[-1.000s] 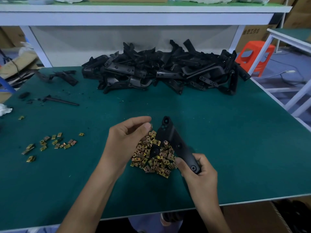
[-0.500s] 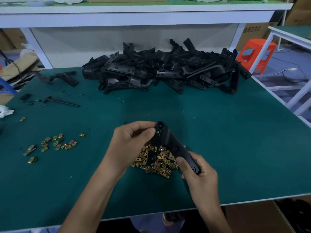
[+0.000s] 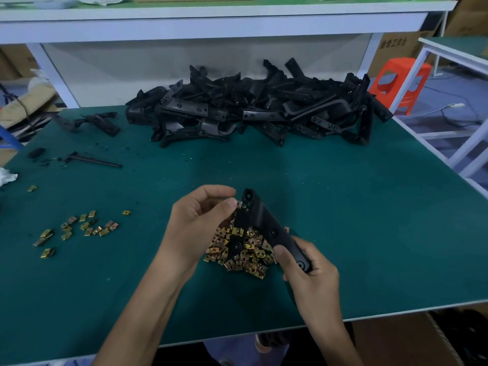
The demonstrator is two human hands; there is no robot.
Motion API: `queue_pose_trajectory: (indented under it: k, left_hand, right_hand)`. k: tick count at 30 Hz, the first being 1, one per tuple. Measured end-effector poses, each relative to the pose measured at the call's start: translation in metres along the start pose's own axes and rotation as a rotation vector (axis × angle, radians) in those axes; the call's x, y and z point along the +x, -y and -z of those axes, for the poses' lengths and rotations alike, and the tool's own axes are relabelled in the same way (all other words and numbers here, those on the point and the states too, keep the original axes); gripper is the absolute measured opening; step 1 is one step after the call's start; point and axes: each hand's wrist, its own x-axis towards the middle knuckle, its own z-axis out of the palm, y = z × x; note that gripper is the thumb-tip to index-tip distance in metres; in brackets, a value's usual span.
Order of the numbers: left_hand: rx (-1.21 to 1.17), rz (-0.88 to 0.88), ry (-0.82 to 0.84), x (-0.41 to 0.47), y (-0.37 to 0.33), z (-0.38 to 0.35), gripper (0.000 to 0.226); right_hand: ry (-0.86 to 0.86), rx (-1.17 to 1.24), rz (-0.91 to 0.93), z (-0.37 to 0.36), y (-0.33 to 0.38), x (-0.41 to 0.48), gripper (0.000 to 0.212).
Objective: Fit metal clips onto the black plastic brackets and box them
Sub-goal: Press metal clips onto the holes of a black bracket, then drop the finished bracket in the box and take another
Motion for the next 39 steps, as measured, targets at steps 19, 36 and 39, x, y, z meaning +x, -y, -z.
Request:
queue_pose_trajectory:
  k: [19,36,39]
  left_hand:
    - [0.266,-0.015,0.158,0.006,-0.006,0.002,0.022]
    - [0.729,-0.589,0.434,-0.058,0.022,-0.15,0.02]
    - [0.743,-0.643,0.611,-0.085,0.033,-0.193,0.027]
  right_hand:
    - [0.037,-0.16,0.034,-0.001,-0.012,0.0,0.025]
    - [-0.312,0.123,-0.278,0.065,0.0,-0.127,0.034]
    - [-0.322,0.33,-0.501,0.092,0.002,-0.143,0.026]
